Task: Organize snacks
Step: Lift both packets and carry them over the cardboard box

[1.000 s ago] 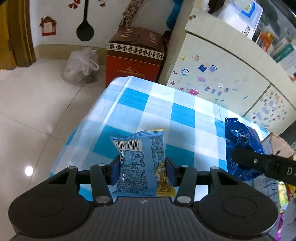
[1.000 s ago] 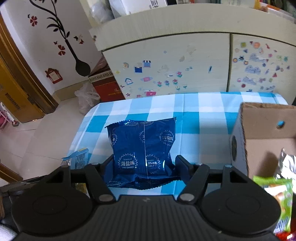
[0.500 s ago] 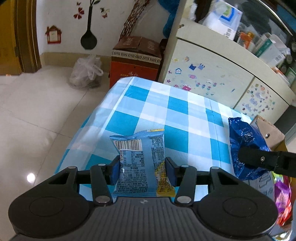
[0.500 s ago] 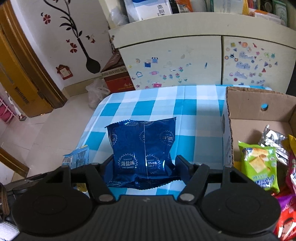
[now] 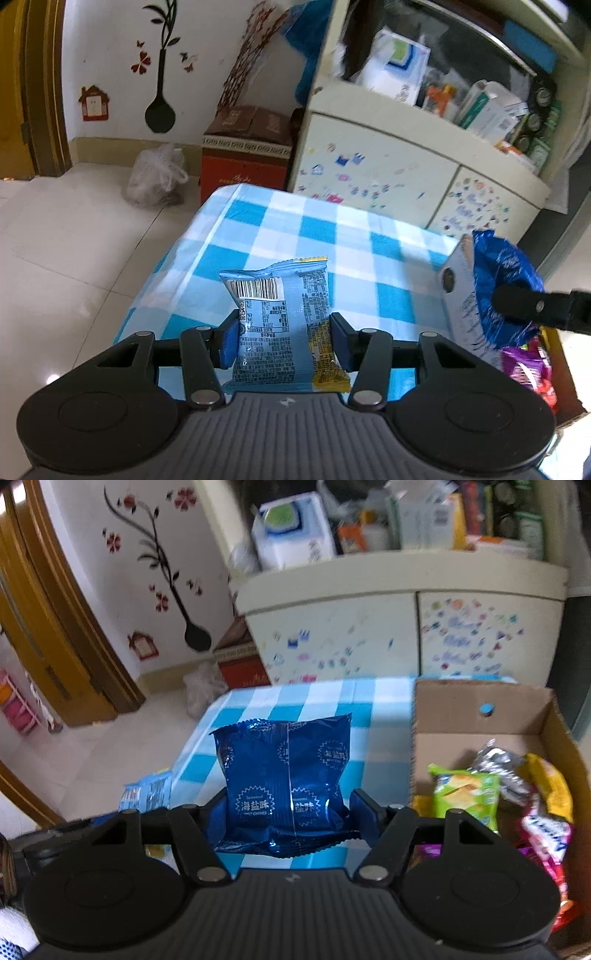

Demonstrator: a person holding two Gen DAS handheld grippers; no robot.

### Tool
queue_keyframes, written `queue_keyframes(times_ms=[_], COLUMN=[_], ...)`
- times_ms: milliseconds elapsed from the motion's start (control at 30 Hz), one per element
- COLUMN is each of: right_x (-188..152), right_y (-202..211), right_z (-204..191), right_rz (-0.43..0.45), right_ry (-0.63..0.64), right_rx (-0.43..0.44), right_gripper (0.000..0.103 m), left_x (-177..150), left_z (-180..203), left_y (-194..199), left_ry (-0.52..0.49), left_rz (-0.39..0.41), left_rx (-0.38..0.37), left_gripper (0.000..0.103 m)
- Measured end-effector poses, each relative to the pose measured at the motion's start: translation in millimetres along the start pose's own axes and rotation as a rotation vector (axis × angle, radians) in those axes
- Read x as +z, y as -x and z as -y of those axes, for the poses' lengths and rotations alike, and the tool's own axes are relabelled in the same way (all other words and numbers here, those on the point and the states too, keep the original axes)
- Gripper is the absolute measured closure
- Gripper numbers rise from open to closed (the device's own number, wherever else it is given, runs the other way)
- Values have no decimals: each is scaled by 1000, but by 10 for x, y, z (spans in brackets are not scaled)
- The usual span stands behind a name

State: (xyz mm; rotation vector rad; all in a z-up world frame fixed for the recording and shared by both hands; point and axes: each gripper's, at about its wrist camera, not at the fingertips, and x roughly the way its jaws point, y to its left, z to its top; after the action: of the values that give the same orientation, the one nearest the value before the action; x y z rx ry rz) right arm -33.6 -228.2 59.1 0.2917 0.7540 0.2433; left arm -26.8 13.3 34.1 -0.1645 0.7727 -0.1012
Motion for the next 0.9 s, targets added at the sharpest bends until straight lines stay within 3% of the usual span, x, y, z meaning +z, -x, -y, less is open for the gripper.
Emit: queue_keyframes(times_ms=[533, 900], right_x=[111, 169], right_y=[898, 1215], right_z=[790, 1372], right_rz=[195, 288], right_ry=[-135, -250], right_rx=[-46, -56], right_gripper=[34, 34], left_x=[105, 11], left_z=[1014, 1753], left_y=[333, 289], left_ry=[-106, -204], left_rz=[60, 43], left_rx=[-134, -231], left_gripper=[48, 48])
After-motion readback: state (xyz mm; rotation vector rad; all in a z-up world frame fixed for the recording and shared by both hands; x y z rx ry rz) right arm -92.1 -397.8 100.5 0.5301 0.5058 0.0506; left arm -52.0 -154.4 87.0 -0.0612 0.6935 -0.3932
